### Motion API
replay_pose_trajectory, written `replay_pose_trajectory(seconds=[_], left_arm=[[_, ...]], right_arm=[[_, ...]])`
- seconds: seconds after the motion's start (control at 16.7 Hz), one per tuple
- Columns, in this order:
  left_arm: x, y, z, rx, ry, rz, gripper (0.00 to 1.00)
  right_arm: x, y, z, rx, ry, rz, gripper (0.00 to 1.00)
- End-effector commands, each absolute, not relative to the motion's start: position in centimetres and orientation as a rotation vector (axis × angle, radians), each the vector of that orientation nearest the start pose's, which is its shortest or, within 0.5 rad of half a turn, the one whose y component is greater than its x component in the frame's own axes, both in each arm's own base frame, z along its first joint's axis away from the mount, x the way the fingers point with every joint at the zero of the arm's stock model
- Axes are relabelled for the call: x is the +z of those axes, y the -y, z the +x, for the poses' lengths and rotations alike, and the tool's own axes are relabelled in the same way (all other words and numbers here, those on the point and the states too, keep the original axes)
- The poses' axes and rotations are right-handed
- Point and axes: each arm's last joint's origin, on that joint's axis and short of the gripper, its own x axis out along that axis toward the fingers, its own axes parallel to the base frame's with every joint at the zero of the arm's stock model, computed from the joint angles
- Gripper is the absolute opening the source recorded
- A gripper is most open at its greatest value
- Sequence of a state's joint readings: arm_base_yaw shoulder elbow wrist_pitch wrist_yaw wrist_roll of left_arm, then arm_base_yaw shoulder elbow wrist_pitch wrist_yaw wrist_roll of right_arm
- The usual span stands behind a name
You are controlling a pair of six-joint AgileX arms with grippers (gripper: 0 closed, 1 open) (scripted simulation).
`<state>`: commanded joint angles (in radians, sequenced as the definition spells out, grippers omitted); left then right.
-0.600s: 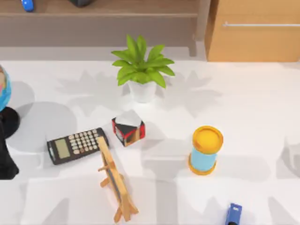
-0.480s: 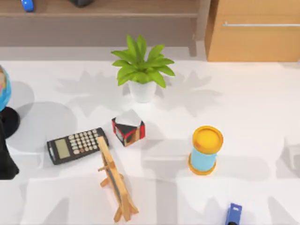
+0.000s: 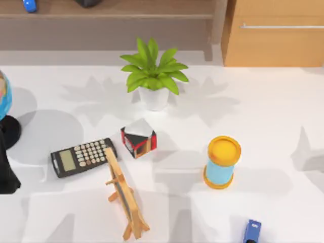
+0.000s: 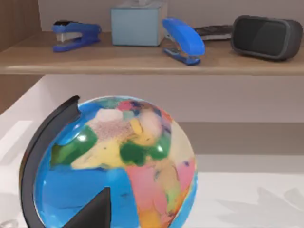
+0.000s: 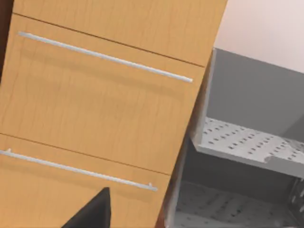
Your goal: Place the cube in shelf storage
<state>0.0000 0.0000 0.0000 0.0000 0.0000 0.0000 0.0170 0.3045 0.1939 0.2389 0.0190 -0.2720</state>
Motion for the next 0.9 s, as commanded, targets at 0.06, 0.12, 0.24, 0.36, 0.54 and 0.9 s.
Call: replay_pose_trajectory(seconds=[0.06, 0.12, 0.24, 0.36, 0.54, 0.9], left_arm=[[16.0, 0.1, 10.6, 0.0, 0.0, 0.0, 1.0], [16.0, 0.1, 10.6, 0.0, 0.0, 0.0, 1.0], [16.0, 0.1, 10.6, 0.0, 0.0, 0.0, 1.0], [16.0, 0.1, 10.6, 0.0, 0.0, 0.0, 1.0], [16.0, 0.1, 10.6, 0.0, 0.0, 0.0, 1.0], [16.0, 0.1, 10.6, 0.0, 0.0, 0.0, 1.0]], right_arm=[[23.3, -0.2, 13.0, -0.021, 0.131, -0.338, 1.0], [24.2, -0.3, 14.0, -0.023, 0.133, -0.404, 1.0], [25.5, -0.6, 16.6, -0.026, 0.128, -0.543, 1.0], [26.2, -1.0, 19.8, -0.028, 0.116, -0.689, 1.0], [25.6, -2.0, 25.5, -0.027, 0.089, -0.908, 1.0], [18.5, -4.6, 35.7, -0.012, 0.032, -1.298, 1.0]])
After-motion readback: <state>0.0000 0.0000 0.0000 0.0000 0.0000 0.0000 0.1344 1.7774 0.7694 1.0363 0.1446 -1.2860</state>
